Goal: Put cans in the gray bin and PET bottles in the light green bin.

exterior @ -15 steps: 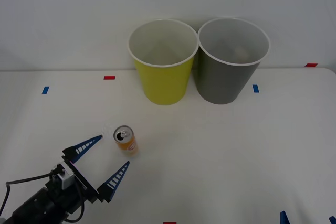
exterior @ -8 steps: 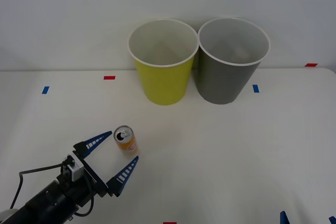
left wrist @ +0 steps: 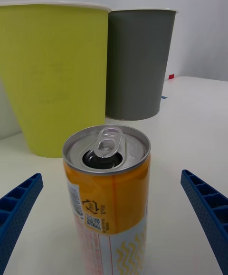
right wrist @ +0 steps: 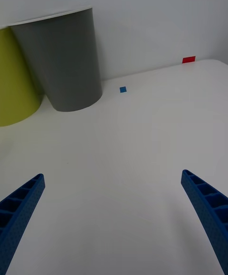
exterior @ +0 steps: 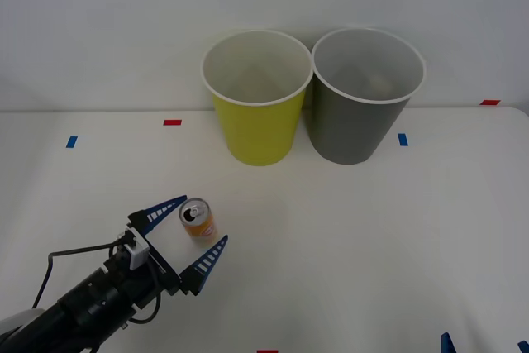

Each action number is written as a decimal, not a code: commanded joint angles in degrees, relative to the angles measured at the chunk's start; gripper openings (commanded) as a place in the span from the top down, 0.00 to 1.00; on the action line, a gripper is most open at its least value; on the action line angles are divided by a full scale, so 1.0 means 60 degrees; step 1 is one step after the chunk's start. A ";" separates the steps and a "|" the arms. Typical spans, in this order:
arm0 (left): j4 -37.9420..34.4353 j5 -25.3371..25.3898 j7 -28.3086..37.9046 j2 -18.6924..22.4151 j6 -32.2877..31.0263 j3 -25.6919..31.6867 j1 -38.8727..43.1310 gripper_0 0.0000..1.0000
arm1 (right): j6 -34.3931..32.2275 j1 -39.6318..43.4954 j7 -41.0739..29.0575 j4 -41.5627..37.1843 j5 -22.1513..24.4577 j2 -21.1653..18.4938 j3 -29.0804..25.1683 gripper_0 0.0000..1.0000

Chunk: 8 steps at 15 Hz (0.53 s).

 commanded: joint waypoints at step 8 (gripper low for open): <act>0.0000 -0.0131 -0.0195 -0.0158 0.0124 0.0001 -0.0142 0.00 | 0.0000 0.0000 0.0000 0.0000 0.0000 0.0000 0.0000 0.00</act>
